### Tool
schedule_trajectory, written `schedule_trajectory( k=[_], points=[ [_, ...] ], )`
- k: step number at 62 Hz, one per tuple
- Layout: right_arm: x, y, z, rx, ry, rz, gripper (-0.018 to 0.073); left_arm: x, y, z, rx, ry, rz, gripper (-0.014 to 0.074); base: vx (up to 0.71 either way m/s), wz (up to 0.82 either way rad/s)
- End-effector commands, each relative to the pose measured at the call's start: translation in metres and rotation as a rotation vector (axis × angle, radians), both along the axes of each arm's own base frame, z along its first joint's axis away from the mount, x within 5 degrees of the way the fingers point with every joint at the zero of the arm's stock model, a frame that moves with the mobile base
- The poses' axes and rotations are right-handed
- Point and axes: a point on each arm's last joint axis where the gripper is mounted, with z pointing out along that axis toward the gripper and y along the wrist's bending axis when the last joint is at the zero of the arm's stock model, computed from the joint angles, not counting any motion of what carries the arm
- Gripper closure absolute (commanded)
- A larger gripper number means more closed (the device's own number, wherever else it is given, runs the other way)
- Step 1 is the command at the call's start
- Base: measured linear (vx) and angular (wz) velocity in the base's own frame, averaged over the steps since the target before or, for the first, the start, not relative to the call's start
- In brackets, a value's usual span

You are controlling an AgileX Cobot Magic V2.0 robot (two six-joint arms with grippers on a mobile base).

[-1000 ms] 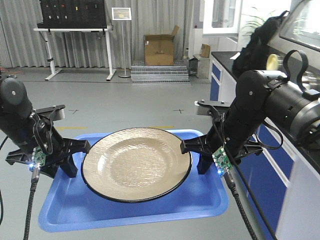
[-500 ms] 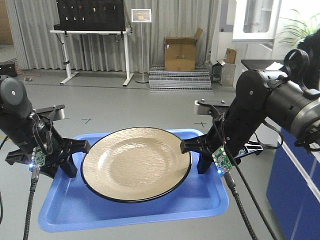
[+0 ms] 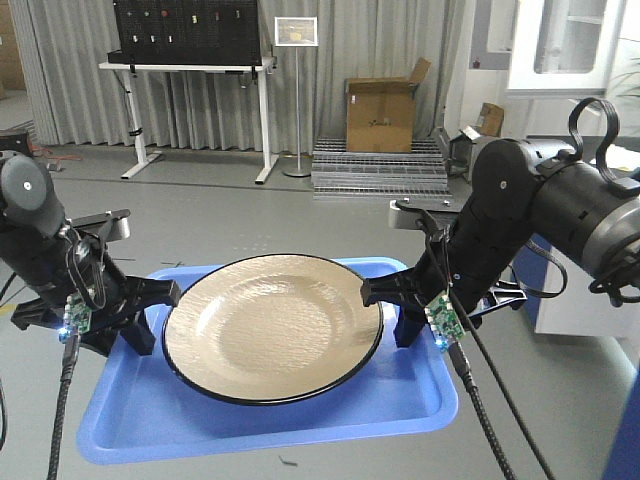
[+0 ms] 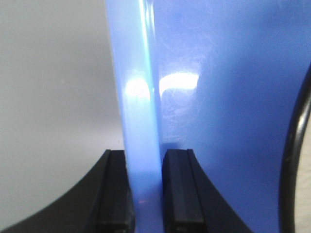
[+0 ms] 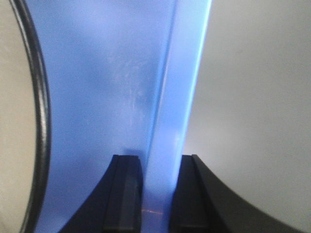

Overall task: Place disk in tray to left cabinet
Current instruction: 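Hold the tray level with both grippers while the base turns away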

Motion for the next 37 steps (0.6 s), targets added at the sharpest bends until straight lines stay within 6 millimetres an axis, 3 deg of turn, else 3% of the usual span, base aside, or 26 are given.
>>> schedule_trajectory(
  k=[1, 37],
  points=[
    [-0.0182, 0.0051, 0.0409, 0.094, -0.089, 0.031, 0.0561, -0.0152, -0.0134, 0.0371, -0.1, -0.094, -0.032, 0.0597, 0.67, 0.07],
    [-0.018, 0.0046, 0.0409, 0.094, -0.089, 0.03, 0.0561, -0.0152, -0.0134, 0.0371, -0.1, -0.094, -0.032, 0.0597, 0.69, 0.21]
  ],
)
